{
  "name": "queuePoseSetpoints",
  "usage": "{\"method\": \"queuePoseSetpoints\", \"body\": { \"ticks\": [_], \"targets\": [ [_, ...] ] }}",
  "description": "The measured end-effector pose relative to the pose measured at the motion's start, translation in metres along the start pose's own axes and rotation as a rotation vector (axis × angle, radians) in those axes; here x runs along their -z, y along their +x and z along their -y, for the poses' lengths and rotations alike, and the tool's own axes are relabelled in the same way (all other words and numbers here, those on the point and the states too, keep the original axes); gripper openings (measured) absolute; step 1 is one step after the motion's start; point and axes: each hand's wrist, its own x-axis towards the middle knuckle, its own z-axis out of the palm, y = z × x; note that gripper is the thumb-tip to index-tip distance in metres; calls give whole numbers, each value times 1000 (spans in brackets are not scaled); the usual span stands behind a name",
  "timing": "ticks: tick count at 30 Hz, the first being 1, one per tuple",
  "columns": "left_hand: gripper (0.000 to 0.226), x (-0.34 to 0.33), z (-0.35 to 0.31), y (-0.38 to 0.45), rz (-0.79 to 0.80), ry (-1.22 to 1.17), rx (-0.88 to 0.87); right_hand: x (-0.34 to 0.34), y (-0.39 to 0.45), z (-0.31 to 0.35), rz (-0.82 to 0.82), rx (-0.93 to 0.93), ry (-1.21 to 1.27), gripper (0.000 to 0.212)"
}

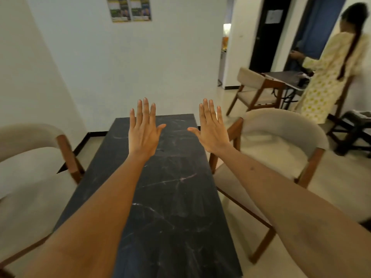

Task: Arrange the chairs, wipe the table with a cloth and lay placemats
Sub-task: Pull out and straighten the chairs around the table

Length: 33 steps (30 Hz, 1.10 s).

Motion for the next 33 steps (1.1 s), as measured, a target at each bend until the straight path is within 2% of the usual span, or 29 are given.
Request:
{"method": "queuePoseSetpoints", "body": {
  "ticks": [11, 15, 25, 33],
  "targets": [
    [74, -9, -175, 30, 40, -148, -223, -2, -65, -158, 29, -196, -51, 88],
    [79, -8, -241, 38, 68, -202, -244, -6, -82, -215, 27, -196, -58, 85],
    [70, -33, -424, 48, 72, -242, -285, -44, -122, -391, 102, -195, -145, 85],
    [71, -63, -504, 60, 114, -198, -281, -80, -127, -485, 161, -173, -137, 87]
  ]
}}
